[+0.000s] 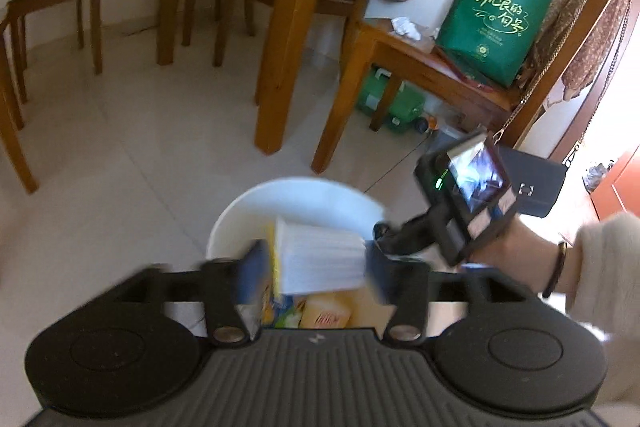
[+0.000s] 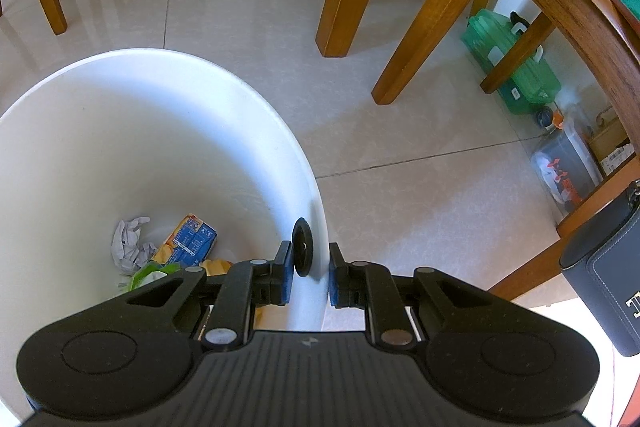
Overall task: Collect trash
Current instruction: 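Carry the white cup with the left tool into the bin and release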
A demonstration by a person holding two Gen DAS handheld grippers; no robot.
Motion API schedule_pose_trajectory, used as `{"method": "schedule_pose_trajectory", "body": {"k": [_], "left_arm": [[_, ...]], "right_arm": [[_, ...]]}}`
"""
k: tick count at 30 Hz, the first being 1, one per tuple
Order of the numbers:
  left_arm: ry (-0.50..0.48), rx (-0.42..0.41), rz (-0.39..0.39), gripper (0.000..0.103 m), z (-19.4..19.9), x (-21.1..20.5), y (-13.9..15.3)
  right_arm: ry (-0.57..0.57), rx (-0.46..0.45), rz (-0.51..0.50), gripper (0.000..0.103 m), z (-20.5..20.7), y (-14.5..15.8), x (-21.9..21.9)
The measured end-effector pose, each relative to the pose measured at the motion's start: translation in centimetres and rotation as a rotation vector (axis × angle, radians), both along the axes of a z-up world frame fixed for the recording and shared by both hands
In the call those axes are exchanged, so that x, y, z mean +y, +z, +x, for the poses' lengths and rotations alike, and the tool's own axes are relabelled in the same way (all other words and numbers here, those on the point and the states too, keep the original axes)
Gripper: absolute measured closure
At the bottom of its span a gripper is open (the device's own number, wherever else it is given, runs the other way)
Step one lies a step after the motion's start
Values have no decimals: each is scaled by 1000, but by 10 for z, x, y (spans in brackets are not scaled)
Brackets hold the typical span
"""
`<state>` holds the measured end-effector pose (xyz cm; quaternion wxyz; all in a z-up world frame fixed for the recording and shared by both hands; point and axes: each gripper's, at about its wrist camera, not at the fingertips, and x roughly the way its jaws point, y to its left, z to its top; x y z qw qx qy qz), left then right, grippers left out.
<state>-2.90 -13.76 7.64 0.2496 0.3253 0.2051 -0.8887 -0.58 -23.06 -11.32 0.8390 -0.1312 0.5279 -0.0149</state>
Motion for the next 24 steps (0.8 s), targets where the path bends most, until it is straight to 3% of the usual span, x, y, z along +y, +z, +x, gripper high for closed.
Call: {"method": "schedule_pose_trajectory", "body": {"k": [1, 3, 7, 15, 21, 24], "left_arm": [[21, -2, -18, 3, -6, 1, -3], [50, 10, -49, 3, -8, 3, -5], [65, -10, -38, 3, 0, 2, -10], [208, -134, -6, 3, 56, -12, -38], [403, -183, 90, 3, 119, -17, -85], [527, -206, 183, 3, 155, -20, -123]], "right_arm": [[0, 0, 0, 83, 0, 0, 0], [-1, 1, 1, 83, 0, 0, 0], [0, 4, 7, 83, -1, -1, -2], [0, 7, 8, 83, 1, -1, -1], [1, 9, 6, 83, 0, -2, 0], [-3, 9, 6, 83, 0, -2, 0]]}}
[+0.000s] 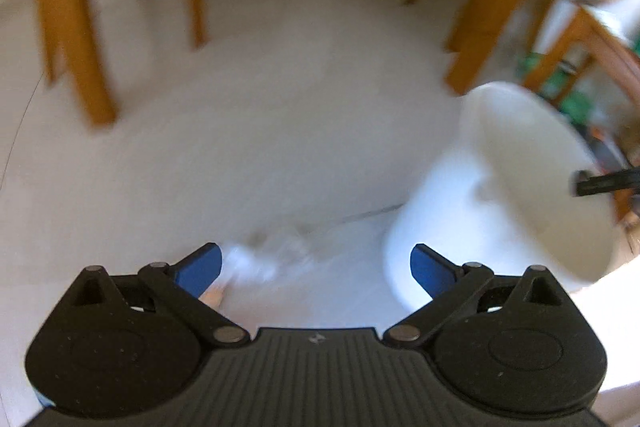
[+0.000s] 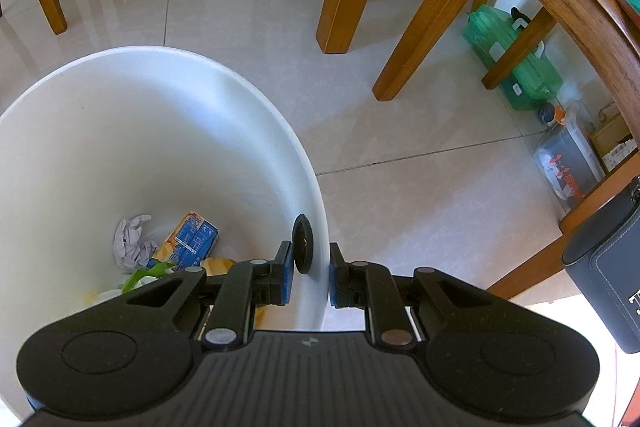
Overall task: Collect trash
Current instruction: 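Carry the white cup with the left tool into the bin and release, then lower the left tool onto the second orange peel half and grasp it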
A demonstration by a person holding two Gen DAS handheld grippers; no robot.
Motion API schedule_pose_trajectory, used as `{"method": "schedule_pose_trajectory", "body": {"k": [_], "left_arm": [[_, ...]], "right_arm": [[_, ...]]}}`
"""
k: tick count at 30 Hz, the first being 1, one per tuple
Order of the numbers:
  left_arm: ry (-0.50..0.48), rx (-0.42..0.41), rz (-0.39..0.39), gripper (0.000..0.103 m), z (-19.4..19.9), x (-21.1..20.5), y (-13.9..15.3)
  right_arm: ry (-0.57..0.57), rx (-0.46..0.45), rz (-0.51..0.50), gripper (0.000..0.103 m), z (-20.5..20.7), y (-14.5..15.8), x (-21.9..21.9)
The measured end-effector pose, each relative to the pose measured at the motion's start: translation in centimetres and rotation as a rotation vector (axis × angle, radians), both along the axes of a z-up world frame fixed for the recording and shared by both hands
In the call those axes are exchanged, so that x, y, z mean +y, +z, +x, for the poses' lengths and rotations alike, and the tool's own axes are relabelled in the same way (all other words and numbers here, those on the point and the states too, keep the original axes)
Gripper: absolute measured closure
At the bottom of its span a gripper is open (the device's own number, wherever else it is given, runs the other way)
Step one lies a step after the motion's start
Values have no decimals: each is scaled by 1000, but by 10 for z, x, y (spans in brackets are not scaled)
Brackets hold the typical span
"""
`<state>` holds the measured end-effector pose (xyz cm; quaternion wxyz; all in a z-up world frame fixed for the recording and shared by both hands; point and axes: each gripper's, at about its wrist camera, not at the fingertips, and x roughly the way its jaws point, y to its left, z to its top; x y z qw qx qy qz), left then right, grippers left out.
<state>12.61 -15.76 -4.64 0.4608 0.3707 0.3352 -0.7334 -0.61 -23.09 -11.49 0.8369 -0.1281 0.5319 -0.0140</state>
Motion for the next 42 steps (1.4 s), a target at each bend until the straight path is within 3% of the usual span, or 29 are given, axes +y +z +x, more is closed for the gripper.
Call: {"method": "schedule_pose_trajectory", "body": {"k": [9, 20, 30, 35, 42], "left_arm": [[268, 11, 228, 3, 66, 11, -93], [483, 45, 389, 3, 77, 15, -177], [655, 119, 394, 3, 93, 4, -203], [706, 102, 384, 5, 89, 1, -209], [725, 69, 339, 28, 82, 2, -208]], "right_arm": [[1, 0, -8, 83, -2, 0, 2], [2, 0, -18, 82, -1, 0, 3], [9, -2, -20, 82, -1, 0, 3], [10, -2, -21, 82, -1, 0, 3], [19, -2, -25, 82, -1, 1, 0]]}}
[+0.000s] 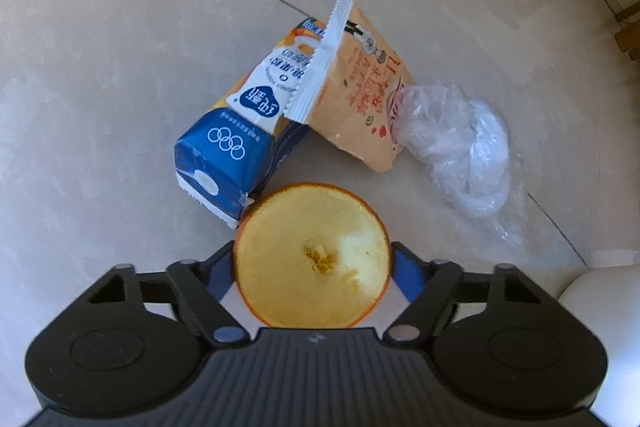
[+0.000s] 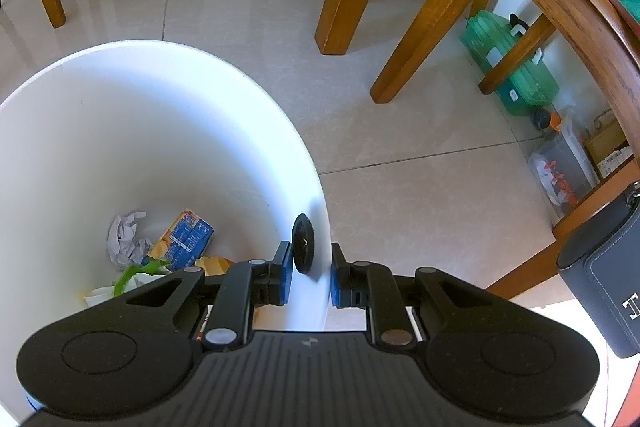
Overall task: Collect trash
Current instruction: 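Lower the left tool onto the second orange peel half and grasp it, then carry the orange peel with the left tool into the bin and release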
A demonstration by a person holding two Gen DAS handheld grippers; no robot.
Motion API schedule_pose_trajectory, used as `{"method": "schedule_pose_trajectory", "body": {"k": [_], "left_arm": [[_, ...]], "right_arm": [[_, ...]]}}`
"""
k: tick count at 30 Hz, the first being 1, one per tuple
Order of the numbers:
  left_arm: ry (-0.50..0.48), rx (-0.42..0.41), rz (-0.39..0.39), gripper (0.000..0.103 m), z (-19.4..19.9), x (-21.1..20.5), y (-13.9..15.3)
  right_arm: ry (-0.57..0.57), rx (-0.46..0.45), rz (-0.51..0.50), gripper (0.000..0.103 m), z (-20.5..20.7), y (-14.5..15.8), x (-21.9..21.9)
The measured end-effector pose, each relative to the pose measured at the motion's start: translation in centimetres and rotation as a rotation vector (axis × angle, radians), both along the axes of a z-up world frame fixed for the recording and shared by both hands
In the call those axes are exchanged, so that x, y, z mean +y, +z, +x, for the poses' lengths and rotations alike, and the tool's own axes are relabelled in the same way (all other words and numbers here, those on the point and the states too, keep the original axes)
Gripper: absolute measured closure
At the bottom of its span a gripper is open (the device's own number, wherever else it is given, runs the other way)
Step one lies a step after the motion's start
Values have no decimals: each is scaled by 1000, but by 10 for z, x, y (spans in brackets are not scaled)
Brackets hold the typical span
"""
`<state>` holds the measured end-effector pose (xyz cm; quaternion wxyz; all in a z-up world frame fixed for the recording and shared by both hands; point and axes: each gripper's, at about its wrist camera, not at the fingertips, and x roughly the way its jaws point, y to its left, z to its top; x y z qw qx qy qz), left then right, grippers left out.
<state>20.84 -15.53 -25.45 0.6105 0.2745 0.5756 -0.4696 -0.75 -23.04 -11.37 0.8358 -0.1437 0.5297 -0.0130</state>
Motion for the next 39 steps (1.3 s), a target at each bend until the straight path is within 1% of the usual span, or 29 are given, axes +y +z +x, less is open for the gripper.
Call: {"method": "schedule_pose_trajectory", "body": {"k": [5, 11, 16, 18, 22, 23, 24, 25, 27, 29, 31, 33, 35, 39], "left_arm": [[12, 24, -13, 34, 6, 6, 3], [4, 44, 4, 38, 19, 13, 9], [-99, 23, 18, 38, 21, 22, 23], [-151, 24, 12, 38, 22, 27, 32], [-272, 15, 23, 39, 16, 34, 51], [-303, 16, 20, 39, 5, 31, 62], [-333, 18, 15, 39, 2, 37, 71], [-360, 20, 13, 39, -5, 37, 73], [-412, 34, 0, 39, -8, 40, 91], [-477, 46, -6, 39, -14, 47, 115], [-547, 53, -24, 39, -29, 46, 137], [-626, 53, -59, 39, -44, 45, 165], [-699, 62, -100, 39, -64, 40, 186], [-860, 69, -223, 39, -106, 39, 250]], "right_arm": [[-2, 5, -1, 82, 2, -1, -1], [-2, 4, -1, 82, 1, -1, 0], [1, 3, -4, 82, 1, -2, 1], [3, 2, -4, 82, 1, -2, 0], [5, 1, -5, 82, 1, -2, 0], [5, 1, -5, 82, 1, -2, 1], [6, 1, -5, 82, 1, -2, 0], [7, 1, -5, 82, 1, -3, 0], [7, 0, -6, 82, 0, -3, 1], [9, -1, -8, 82, 1, -3, 2], [8, -2, -8, 82, 0, -3, 2], [9, -2, -9, 82, 1, -4, 3], [7, -1, -7, 82, 1, -4, 3], [8, 0, -9, 82, 1, -3, 4]]}}
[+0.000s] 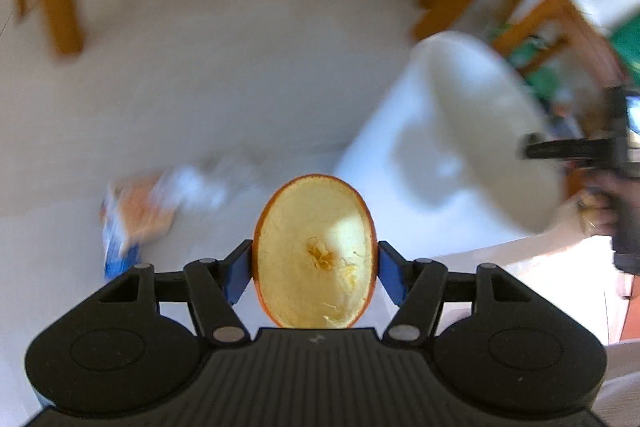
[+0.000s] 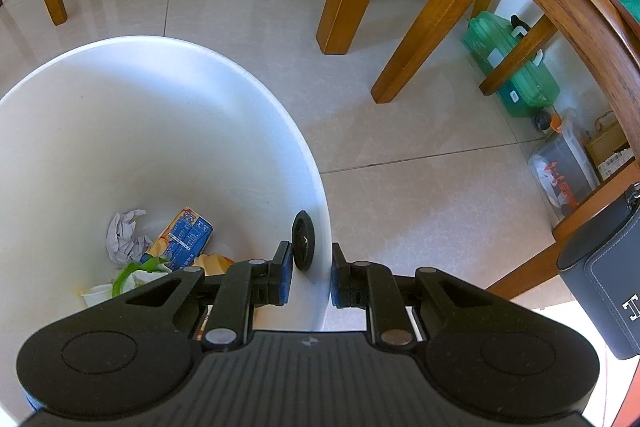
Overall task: Collect trash
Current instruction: 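Carry the orange peel with the left tool into the bin and release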
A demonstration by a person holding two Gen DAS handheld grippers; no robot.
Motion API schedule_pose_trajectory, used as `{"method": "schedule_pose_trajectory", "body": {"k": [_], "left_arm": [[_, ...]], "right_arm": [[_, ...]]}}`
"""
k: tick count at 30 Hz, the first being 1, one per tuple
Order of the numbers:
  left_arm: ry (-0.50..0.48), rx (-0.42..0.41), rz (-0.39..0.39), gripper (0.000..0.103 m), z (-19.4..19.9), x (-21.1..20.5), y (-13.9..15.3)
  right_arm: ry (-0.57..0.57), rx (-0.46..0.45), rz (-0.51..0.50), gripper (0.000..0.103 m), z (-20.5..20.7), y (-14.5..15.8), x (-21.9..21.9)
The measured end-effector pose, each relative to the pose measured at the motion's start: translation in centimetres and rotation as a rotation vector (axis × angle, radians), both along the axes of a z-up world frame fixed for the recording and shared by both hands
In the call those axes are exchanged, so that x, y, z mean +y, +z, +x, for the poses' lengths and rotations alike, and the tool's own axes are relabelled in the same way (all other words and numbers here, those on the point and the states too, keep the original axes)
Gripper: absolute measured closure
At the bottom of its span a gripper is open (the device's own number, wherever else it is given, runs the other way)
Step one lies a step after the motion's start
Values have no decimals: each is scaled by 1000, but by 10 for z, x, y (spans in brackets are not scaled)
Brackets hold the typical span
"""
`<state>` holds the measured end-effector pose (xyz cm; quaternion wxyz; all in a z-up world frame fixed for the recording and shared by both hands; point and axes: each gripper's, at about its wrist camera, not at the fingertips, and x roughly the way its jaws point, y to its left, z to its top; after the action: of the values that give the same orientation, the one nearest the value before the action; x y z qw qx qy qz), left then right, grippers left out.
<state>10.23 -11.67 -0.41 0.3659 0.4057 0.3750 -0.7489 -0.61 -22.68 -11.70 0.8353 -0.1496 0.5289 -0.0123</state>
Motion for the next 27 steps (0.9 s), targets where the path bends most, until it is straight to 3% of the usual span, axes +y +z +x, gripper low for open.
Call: {"method": "schedule_pose_trajectory", "body": {"k": [4, 6, 9, 12, 14, 19, 27], "left_arm": [[-135, 73, -101, 39, -49, -2, 54], [-166, 94, -163, 38, -72, -3, 66], [-215, 151, -191, 36, -106, -5, 77], [-246, 171, -246, 19, -132, -2, 80], [-252, 139, -288, 15, -144, -1, 77], [-258, 73, -283, 14, -143, -1, 74], [-167, -17, -272, 14, -99, -10, 65]], "right_arm": [[2, 1, 2, 82, -1, 0, -1], [2, 0, 4, 82, -1, 0, -1], [2, 0, 3, 82, -1, 1, -2], [4, 3, 4, 82, -1, 1, -2], [0, 5, 11, 82, 0, 1, -4], [2, 6, 12, 82, 1, 1, -5], [-4, 11, 26, 82, 2, -1, -6]]}}
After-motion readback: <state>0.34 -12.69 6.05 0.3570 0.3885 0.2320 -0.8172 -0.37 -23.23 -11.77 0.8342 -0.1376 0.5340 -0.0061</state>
